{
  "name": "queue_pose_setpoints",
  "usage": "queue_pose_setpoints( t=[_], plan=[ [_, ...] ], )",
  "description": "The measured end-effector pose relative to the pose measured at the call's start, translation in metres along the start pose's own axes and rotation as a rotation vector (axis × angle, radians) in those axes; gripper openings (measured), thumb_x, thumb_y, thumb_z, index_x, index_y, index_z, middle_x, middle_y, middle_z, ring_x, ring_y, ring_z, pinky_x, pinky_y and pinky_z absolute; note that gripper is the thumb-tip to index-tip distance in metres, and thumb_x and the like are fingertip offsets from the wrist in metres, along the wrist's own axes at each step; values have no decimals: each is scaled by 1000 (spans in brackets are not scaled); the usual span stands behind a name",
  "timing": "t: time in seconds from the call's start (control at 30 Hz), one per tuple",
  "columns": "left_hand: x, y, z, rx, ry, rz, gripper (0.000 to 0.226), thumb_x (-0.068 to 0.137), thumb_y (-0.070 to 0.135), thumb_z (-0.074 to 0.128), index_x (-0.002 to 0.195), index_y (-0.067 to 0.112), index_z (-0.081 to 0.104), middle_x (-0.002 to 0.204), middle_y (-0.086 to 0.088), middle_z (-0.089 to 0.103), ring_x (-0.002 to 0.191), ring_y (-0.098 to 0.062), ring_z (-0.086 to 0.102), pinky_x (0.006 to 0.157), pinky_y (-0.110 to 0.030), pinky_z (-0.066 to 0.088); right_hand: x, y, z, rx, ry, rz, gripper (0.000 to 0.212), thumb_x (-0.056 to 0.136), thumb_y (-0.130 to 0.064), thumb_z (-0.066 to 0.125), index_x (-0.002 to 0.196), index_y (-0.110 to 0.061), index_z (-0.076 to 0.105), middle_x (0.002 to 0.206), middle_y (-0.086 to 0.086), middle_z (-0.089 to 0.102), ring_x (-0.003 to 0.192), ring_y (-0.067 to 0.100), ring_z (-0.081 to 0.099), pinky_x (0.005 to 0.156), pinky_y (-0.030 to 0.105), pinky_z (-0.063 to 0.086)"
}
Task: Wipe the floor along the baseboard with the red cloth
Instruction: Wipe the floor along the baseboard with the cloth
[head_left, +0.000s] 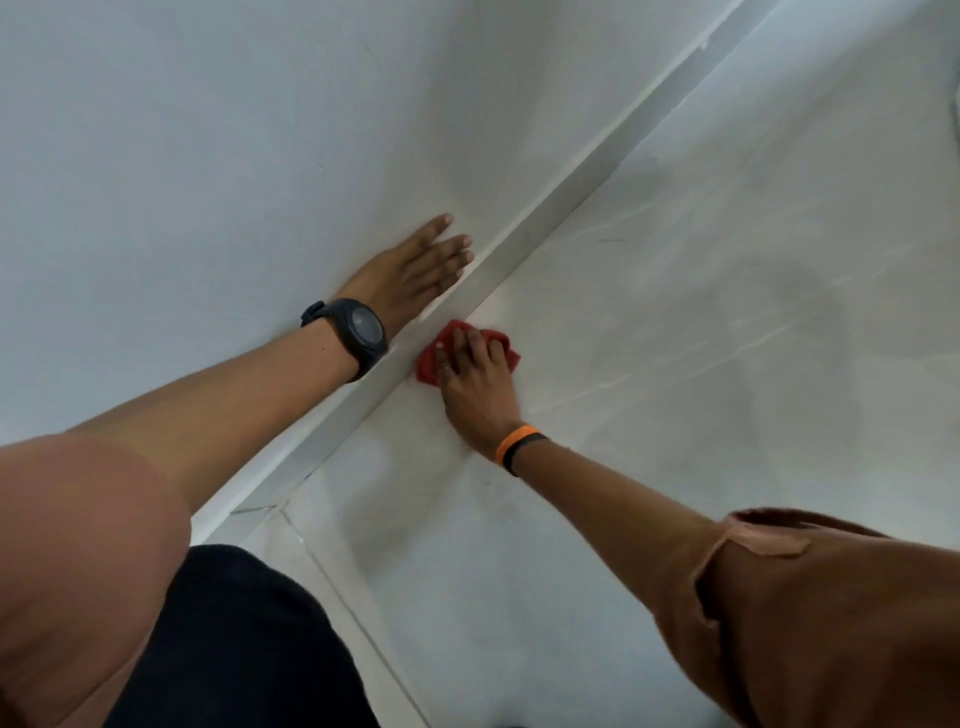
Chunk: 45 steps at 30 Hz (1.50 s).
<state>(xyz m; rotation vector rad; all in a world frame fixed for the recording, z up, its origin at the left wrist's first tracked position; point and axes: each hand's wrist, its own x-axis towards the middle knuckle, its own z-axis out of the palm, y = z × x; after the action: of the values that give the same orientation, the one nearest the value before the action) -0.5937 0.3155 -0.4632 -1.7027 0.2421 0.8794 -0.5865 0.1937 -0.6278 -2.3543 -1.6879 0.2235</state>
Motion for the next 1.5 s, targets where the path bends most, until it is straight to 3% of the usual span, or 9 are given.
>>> queue_pose_setpoints(
  t=[0.1, 0.17, 0.4, 0.53, 0.67, 0.9, 1.13, 1.33, 1.5],
  plan=[
    [1, 0, 0, 11, -4, 7, 98, 99, 64, 33, 160, 6, -17, 166, -15, -24, 153, -36, -21, 121, -62, -12, 2, 32, 14, -36, 147, -39, 39, 92, -18, 45, 124, -9, 66, 131, 20, 62, 120, 39, 57, 96, 55, 45],
    [0, 1, 1, 12, 12, 0, 100, 98, 64, 34, 160, 6, -18, 165, -13, -26, 153, -35, -21, 121, -61, -13, 20, 57, 10, -43, 192, 145, 37, 90, -16, 53, 124, -10, 66, 131, 19, 63, 117, 39, 59, 97, 58, 45],
    [-7, 3, 2, -11, 13, -80, 104, 97, 65, 37, 159, 5, -19, 165, -14, -27, 152, -37, -22, 122, -60, -11, 55, 83, -11, 17, 155, 484, 42, 100, -13, 46, 141, -5, 50, 150, 23, 43, 141, 42, 36, 111, 64, 29],
    [-7, 1, -3, -32, 25, -54, 91, 102, 57, 30, 159, 4, -18, 165, -13, -26, 153, -37, -21, 123, -59, -7, 25, 10, 2, -7, 128, 353, 46, 90, -11, 47, 134, -2, 58, 141, 27, 53, 129, 46, 50, 103, 64, 40],
    [-8, 2, -2, -26, 33, -67, 95, 100, 60, 32, 159, 3, -17, 165, -14, -25, 153, -38, -21, 123, -59, -7, -5, -55, 2, 129, -30, 256, 53, 94, -19, 46, 144, -3, 45, 151, 26, 41, 141, 45, 34, 109, 63, 33],
    [-7, 1, -1, -36, 32, -96, 113, 92, 74, 35, 158, 1, -20, 164, -17, -26, 152, -40, -22, 122, -60, -8, -20, -73, 1, -62, -184, -52, 53, 102, -20, 46, 149, 0, 33, 153, 35, 29, 141, 51, 29, 104, 64, 40],
    [-7, 5, 1, -68, 29, -87, 116, 89, 77, 35, 158, 1, -20, 164, -18, -26, 151, -41, -22, 121, -63, -10, 31, 32, 1, -7, 91, 187, 21, 81, -16, 69, 100, -8, 74, 115, 23, 70, 109, 41, 65, 73, 48, 57],
    [-6, 4, -3, -72, 20, -108, 99, 99, 60, 36, 159, 4, -19, 165, -13, -26, 152, -38, -23, 123, -58, -9, 55, 69, -13, 31, 160, 428, 31, 99, -22, 52, 125, -10, 66, 143, 19, 54, 138, 37, 45, 97, 52, 48],
    [-5, -1, -11, -61, 9, -86, 95, 101, 58, 32, 158, 2, -19, 165, -14, -26, 152, -38, -22, 123, -58, -7, 31, -1, 3, -33, 115, 391, 35, 84, -9, 58, 116, -4, 71, 125, 24, 66, 118, 42, 61, 83, 54, 55]
  ],
)
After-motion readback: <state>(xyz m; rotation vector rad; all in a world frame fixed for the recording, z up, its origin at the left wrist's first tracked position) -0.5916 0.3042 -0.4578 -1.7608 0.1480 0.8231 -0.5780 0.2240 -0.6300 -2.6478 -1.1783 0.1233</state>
